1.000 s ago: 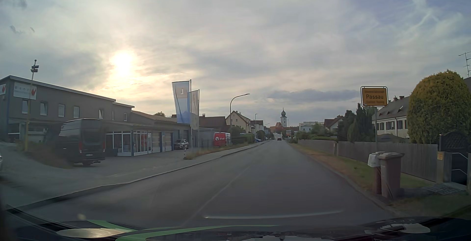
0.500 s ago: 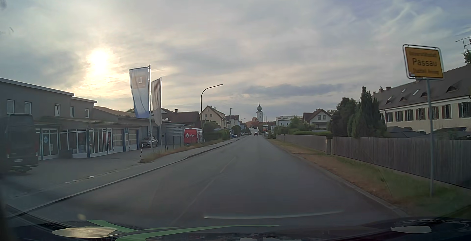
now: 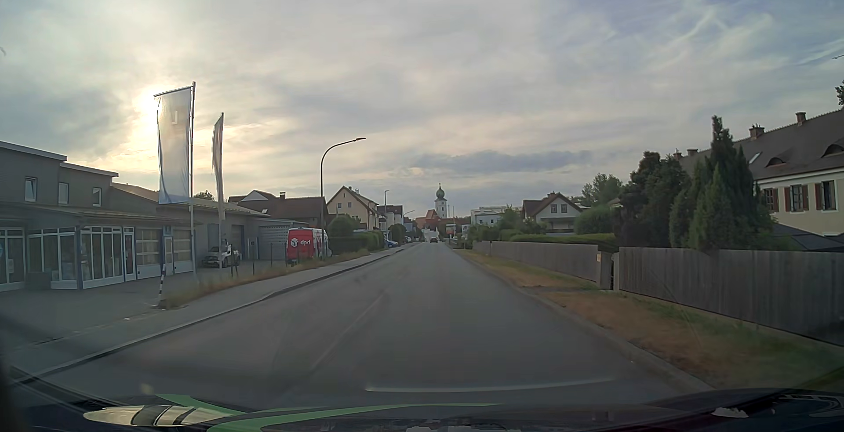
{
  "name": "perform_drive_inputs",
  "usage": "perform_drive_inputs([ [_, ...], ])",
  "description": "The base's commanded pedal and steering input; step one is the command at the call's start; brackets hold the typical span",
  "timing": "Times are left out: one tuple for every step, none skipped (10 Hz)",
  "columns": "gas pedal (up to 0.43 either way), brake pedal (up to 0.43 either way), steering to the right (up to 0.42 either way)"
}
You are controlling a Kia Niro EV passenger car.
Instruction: Follow the waypoints while adhering to traffic rules and regulations
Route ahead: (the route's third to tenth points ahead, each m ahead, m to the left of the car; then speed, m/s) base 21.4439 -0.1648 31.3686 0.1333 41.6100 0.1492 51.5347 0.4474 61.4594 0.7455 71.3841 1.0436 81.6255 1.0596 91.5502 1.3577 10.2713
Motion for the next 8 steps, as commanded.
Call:
perform_drive_inputs([
  [0.228, 0.000, 0.017],
  [0.209, 0.000, 0.007],
  [0.209, 0.000, 0.001],
  [0.197, 0.000, 0.000],
  [0.189, 0.000, -0.001],
  [0.189, 0.000, -0.001],
  [0.157, 0.000, -0.003],
  [0.118, 0.000, -0.003],
])
